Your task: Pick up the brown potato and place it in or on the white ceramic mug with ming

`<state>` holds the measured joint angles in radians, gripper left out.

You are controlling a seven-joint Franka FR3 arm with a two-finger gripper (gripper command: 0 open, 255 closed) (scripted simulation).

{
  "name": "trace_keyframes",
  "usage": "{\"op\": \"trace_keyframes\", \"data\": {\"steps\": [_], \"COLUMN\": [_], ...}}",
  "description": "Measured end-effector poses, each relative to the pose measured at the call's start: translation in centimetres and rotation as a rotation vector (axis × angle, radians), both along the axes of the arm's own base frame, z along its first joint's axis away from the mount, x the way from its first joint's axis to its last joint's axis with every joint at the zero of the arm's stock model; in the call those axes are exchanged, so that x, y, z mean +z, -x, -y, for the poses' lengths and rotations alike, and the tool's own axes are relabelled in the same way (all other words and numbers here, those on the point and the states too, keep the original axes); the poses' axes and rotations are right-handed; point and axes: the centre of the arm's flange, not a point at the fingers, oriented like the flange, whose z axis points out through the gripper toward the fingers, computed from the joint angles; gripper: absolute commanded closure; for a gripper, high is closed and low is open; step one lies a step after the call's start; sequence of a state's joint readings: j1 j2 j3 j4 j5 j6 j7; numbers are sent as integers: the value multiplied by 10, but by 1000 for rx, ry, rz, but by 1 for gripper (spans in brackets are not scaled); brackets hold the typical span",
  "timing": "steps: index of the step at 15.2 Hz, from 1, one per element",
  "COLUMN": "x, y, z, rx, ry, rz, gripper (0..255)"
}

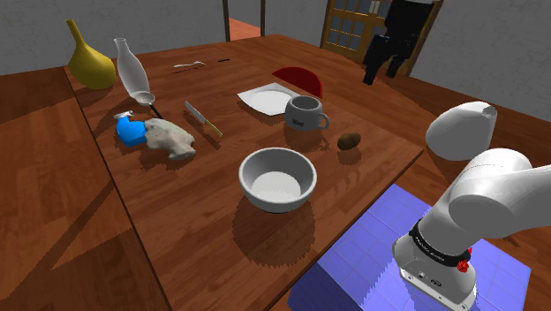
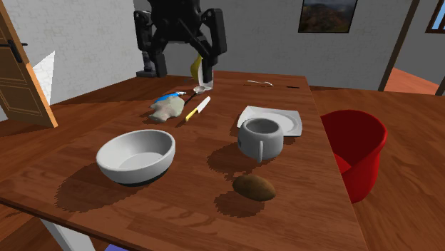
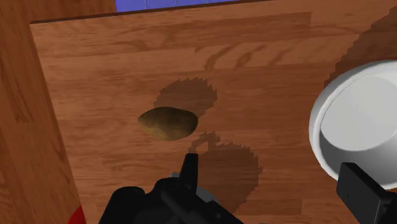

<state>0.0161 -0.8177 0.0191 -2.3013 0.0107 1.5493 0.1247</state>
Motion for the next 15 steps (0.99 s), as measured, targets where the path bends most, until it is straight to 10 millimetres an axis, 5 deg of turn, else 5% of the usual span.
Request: {"op": "trace_keyframes", "data": {"steps": [3,15], "x": [-13,-139], "y": [-1,-34], "z": [10,102], "rx": [53,597], "ry": [-2,-15], "rz": [-4,-42], "gripper": [0,0]}}
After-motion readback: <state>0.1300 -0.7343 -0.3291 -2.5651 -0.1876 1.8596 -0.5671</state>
